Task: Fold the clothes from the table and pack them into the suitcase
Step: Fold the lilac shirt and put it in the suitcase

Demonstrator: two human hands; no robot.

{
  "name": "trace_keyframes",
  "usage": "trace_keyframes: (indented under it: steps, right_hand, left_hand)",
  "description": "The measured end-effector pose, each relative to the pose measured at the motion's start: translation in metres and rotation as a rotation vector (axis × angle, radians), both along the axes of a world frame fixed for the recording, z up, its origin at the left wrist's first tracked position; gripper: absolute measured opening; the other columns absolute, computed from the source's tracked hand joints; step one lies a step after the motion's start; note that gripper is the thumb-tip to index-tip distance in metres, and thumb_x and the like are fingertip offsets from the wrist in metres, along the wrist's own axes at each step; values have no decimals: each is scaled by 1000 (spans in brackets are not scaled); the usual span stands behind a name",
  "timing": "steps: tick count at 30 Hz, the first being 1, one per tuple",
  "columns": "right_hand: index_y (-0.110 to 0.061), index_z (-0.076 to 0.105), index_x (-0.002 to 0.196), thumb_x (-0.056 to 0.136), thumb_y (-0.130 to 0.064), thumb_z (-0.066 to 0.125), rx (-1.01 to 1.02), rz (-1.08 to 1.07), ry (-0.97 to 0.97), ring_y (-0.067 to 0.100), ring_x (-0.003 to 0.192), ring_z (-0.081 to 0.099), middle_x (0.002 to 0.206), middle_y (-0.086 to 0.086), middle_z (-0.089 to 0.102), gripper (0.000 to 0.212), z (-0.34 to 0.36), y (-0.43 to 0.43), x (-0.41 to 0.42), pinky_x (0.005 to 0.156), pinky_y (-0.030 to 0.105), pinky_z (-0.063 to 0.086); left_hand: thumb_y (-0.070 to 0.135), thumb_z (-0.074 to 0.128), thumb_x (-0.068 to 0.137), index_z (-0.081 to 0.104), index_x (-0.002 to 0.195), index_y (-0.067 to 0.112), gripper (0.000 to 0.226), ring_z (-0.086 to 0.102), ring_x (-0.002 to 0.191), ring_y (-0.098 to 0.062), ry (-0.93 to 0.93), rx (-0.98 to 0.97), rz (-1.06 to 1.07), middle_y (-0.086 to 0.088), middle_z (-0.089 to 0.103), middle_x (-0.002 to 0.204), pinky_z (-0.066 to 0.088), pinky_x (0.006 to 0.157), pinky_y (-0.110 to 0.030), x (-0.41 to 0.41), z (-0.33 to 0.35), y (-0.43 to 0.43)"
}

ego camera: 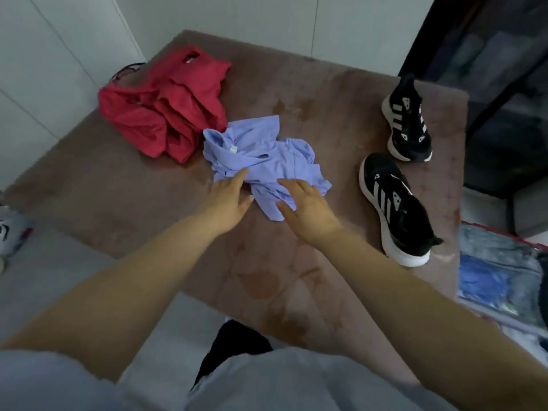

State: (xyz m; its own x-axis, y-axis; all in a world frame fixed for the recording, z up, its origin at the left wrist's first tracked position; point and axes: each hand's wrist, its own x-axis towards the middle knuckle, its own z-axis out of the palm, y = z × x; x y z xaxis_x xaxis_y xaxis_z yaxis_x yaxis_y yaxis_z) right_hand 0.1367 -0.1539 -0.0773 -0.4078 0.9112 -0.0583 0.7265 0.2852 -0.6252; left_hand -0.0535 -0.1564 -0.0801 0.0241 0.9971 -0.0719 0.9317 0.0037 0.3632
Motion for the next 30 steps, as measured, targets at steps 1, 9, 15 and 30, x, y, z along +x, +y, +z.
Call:
trace_keyframes:
  steps: [1,9,15,30]
  right_hand:
    - [-9,48,136,93,-24,55,11,-23,7,35,122,46,133,13,52,46,-3,9,-12,102,41,35]
    - [-13,33,145,95,-24,51,-44,-191,-125,32,134,34,150,9,34,55,-20,67,-83,108,42,29]
    - [-17,14,151,96,-23,48,-31,-157,-254,26,144,15,158,2,15,65,-24,105,-110,116,41,13]
    - [-2,67,101,95,-11,51,220,-198,-239,33,104,58,98,15,67,20,1,90,-94,111,33,15]
  left_hand:
    - [26,53,94,29,145,10,59,38,130,-36,12,26,-33,-14,41,145,24,105,-41,-11,-1,15]
    - [24,63,87,37,142,22,61,34,132,-31,129,65,-224,-6,38,145,19,109,-46,-88,-5,95]
    - [27,60,90,28,146,25,64,15,142,-22,168,-11,-327,2,33,149,-3,114,-45,-107,-9,130]
    - [31,67,85,69,106,13,27,42,116,-26,54,114,-386,-1,59,116,11,109,-38,-118,-4,138]
